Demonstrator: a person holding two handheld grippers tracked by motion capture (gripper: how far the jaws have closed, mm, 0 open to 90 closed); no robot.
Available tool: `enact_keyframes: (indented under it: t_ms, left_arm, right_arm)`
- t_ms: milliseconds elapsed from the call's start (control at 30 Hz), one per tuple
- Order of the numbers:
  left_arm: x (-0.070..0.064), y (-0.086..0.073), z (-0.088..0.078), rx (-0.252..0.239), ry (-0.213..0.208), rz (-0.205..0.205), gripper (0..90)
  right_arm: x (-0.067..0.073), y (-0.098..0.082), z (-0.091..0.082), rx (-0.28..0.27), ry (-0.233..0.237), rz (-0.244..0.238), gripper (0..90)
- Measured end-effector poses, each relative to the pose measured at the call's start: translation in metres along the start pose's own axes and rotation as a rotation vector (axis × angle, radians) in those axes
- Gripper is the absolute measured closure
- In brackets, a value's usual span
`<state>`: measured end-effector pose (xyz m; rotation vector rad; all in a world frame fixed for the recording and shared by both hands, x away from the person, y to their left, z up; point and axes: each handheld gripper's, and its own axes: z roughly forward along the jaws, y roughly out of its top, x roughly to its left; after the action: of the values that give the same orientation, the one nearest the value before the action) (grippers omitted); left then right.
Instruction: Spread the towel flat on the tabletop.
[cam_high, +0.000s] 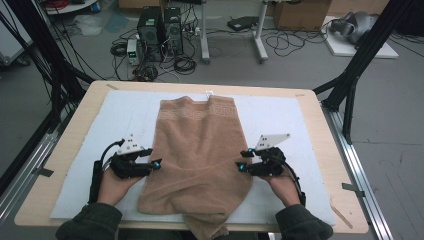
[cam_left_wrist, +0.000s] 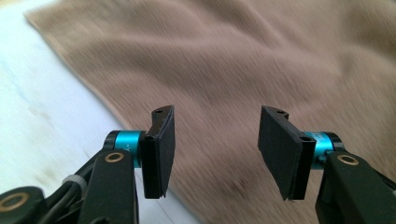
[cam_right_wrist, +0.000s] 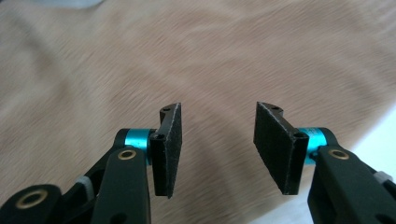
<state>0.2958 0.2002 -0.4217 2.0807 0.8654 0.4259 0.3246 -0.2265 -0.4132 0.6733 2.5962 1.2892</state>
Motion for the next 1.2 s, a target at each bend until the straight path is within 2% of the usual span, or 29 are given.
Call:
enact_keyframes:
  t_ms: [67,133,200,267,300,367,400,433,467,500,600,667,800,867,900,967,1067,1133,1200]
  left_arm:
    - [-0.004,-0.011,0.002,0.025,-0.021,-0.012,46.3]
    - [-0.007,-0.021,0.007,0.065,-0.027,0.004,48.5]
    - [-0.009,-0.027,0.007,0.041,-0.021,0.012,52.2]
    - [-0.010,-0.027,0.007,0.032,-0.016,0.012,61.8]
    - [-0.011,-0.027,0.007,0.032,-0.022,0.016,70.2]
    - [-0.014,-0.026,0.008,0.032,-0.026,0.032,81.3]
    - [-0.015,-0.024,0.009,0.041,-0.024,0.035,84.3]
    - [-0.014,-0.023,0.009,0.044,-0.023,0.028,85.2]
    - [-0.014,-0.023,0.009,0.044,-0.020,0.019,85.8]
    - [-0.014,-0.021,0.009,0.047,-0.002,0.030,86.2]
    - [-0.008,-0.012,0.006,0.012,0.036,0.016,86.5]
    - [-0.002,-0.002,0.005,-0.011,0.064,0.008,86.6]
    - [0.015,0.020,0.007,-0.037,0.126,0.008,86.6]
    - [0.023,0.029,0.010,-0.056,0.162,-0.015,86.7]
    - [0.031,0.034,0.013,-0.075,0.181,-0.042,86.6]
    - [0.041,0.038,0.021,-0.095,0.173,-0.093,86.5]
    - [0.046,0.036,0.031,-0.051,0.167,-0.126,82.8]
    - [0.045,0.035,0.029,-0.036,0.160,-0.104,75.6]
    - [0.041,0.035,0.022,-0.024,0.159,-0.081,69.3]
  right_arm:
    - [0.009,-0.009,0.004,0.049,-0.008,-0.027,51.7]
    - [0.015,-0.018,0.009,0.064,0.002,-0.025,53.1]
    - [0.019,-0.025,0.016,0.097,0.010,-0.033,56.7]
    - [0.021,-0.030,0.019,0.074,-0.003,-0.036,60.7]
    - [0.021,-0.030,0.018,0.075,-0.002,-0.031,66.4]
    - [0.021,-0.030,0.018,0.074,0.004,-0.040,78.5]
    - [0.021,-0.029,0.018,0.081,0.027,-0.044,82.2]
    - [0.021,-0.027,0.019,0.089,0.026,-0.056,83.6]
    - [0.022,-0.025,0.019,0.101,0.027,-0.062,84.3]
    - [0.022,-0.023,0.019,0.104,0.031,-0.069,84.8]
    - [0.018,-0.014,0.014,0.074,0.022,-0.073,85.3]
    - [0.014,-0.006,0.009,0.064,-0.003,-0.083,85.4]
    - [0.000,0.014,0.000,0.032,-0.059,-0.073,85.5]
    - [-0.009,0.020,-0.001,0.029,-0.101,-0.061,85.5]
    - [-0.013,0.021,0.000,0.027,-0.113,-0.054,85.5]
    - [-0.028,0.019,0.004,0.021,-0.147,0.005,85.5]
    - [-0.042,0.010,0.018,0.048,-0.151,0.065,84.3]
    - [-0.045,0.007,0.025,0.071,-0.147,0.079,76.1]
    - [-0.042,0.007,0.023,0.046,-0.148,0.078,73.7]
